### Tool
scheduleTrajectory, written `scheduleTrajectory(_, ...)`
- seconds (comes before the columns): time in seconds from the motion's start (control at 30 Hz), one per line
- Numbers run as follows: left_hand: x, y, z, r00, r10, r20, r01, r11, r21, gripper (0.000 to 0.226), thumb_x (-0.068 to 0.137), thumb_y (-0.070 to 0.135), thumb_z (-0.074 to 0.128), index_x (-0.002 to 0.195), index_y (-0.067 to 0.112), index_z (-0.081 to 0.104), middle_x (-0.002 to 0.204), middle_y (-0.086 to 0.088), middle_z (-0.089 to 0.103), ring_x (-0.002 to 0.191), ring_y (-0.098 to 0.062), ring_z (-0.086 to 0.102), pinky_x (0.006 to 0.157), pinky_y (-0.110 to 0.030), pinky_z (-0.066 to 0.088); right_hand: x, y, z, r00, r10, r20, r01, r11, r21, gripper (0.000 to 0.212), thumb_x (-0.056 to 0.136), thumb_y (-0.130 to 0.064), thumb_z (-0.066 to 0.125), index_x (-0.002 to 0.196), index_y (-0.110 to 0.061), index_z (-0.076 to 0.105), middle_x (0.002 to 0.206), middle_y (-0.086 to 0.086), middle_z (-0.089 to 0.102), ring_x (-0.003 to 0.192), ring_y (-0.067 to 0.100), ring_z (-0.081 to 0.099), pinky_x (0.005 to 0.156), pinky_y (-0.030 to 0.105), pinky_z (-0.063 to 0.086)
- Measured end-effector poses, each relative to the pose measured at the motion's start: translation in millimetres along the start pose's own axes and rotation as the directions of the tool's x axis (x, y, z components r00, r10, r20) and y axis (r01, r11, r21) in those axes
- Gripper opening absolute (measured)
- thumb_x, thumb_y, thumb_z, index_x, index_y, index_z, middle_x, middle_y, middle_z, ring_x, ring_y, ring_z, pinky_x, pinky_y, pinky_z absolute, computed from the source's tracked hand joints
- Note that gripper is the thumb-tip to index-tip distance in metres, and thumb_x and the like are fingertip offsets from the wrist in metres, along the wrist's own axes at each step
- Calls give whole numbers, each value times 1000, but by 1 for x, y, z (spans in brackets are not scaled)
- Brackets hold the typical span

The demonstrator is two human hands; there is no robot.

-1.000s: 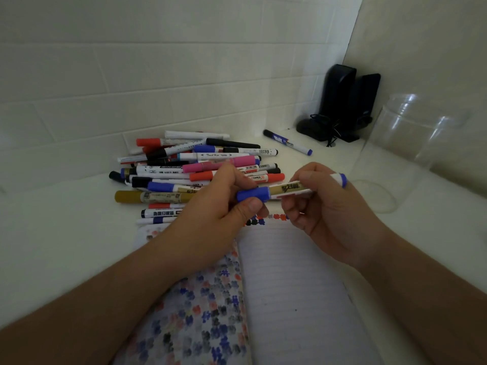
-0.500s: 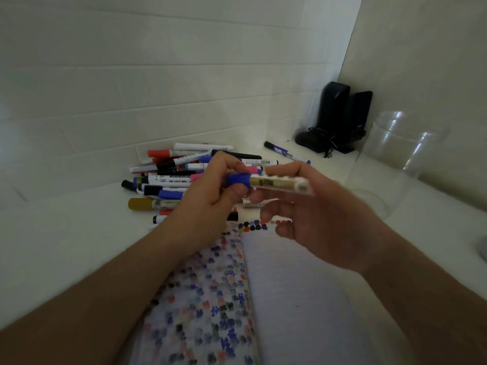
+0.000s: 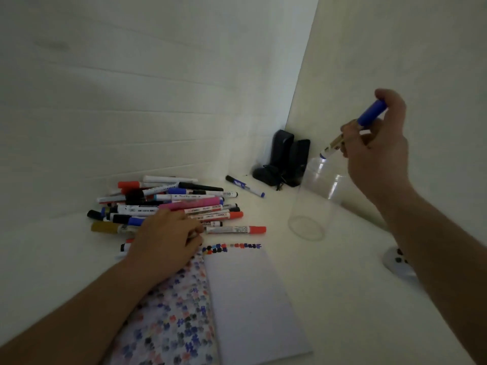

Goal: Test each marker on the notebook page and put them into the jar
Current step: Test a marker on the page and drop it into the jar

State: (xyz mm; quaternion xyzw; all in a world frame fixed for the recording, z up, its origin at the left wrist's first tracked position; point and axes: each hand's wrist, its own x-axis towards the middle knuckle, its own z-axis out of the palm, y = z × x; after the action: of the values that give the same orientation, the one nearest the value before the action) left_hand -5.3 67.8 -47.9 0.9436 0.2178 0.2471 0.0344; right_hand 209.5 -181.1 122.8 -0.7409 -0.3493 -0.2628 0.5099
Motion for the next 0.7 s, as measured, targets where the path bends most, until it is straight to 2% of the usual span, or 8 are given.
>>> scheduleTrajectory(0.07, 1, 1, 0, 1000, -6, 11, 6, 1000, 28, 24, 92, 52, 60, 111, 43, 72, 107, 18, 69, 100, -9, 52, 89, -33, 49, 2, 16, 6, 995, -23, 98, 36, 991, -131, 50, 106, -27, 55, 148, -40, 30, 99, -3, 70, 79, 12, 70, 77, 38, 60)
scheduleTrajectory(0.13, 2, 2, 1, 1000, -4, 29, 2, 999, 52, 24, 94, 54, 58, 113, 47, 71, 108, 20, 66, 101, -9, 51, 90, -35, 48, -1, 34, 17, 971, -7, 240, 86, 943, -322, 49, 105, -29, 55, 147, -39, 31, 99, 2, 67, 84, 21, 66, 83, 45, 55)
scheduleTrajectory(0.23, 1, 3, 2, 999, 13, 41, -16, 997, 80, 23, 94, 52, 59, 114, 53, 68, 105, 20, 63, 101, -11, 52, 88, -37, 47, -8, 56, 29, 955, 27, 294, 140, 834, -533, 38, 105, -38, 42, 142, -36, 35, 92, 4, 63, 89, 27, 58, 92, 49, 43)
scheduleTrajectory(0.3, 0, 5, 1, 999, 10, 51, -14, 997, 75, 23, 95, 51, 57, 116, 53, 68, 107, 18, 61, 106, -13, 50, 91, -39, 44, -11, 68, 35, 962, 15, 271, 150, 803, -577, 34, 104, -43, 34, 136, -32, 41, 83, 3, 60, 84, 27, 56, 89, 47, 41)
scheduleTrajectory(0.4, 1, 10, -1, 997, -19, 74, 14, 998, 68, 27, 99, 50, 51, 121, 48, 66, 115, 16, 57, 115, -13, 44, 101, -40, 37, -12, 77, 37, 974, -32, 226, 168, 770, -616, 27, 105, -45, 33, 117, -27, 49, 71, -1, 57, 75, 27, 55, 83, 42, 34)
scheduleTrajectory(0.57, 1, 12, 0, 999, -27, 18, 26, 999, 26, 23, 99, 44, 51, 114, 41, 69, 118, 15, 60, 120, -15, 44, 103, -42, 32, -9, 82, 40, 970, 12, 244, 168, 692, -702, 56, 106, -48, 25, 79, -19, 65, 65, 7, 55, 80, 34, 56, 85, 49, 41)
scheduleTrajectory(0.63, 2, 15, -3, 999, -47, -24, 48, 999, 3, 23, 102, 42, 46, 113, 41, 66, 116, 16, 65, 118, -15, 47, 104, -42, 30, -9, 81, 41, 972, 21, 236, 154, 700, -697, 56, 106, -46, 28, 73, -19, 63, 66, 6, 56, 84, 35, 55, 85, 49, 40)
scheduleTrajectory(0.7, 7, 19, -9, 991, -46, -128, 44, 999, -16, 26, 102, 42, 43, 114, 39, 65, 106, 12, 70, 109, -18, 53, 99, -43, 32, -10, 76, 41, 984, -45, 173, 149, 743, -653, 45, 106, -42, 38, 80, -19, 66, 82, 5, 65, 93, 34, 53, 85, 48, 37)
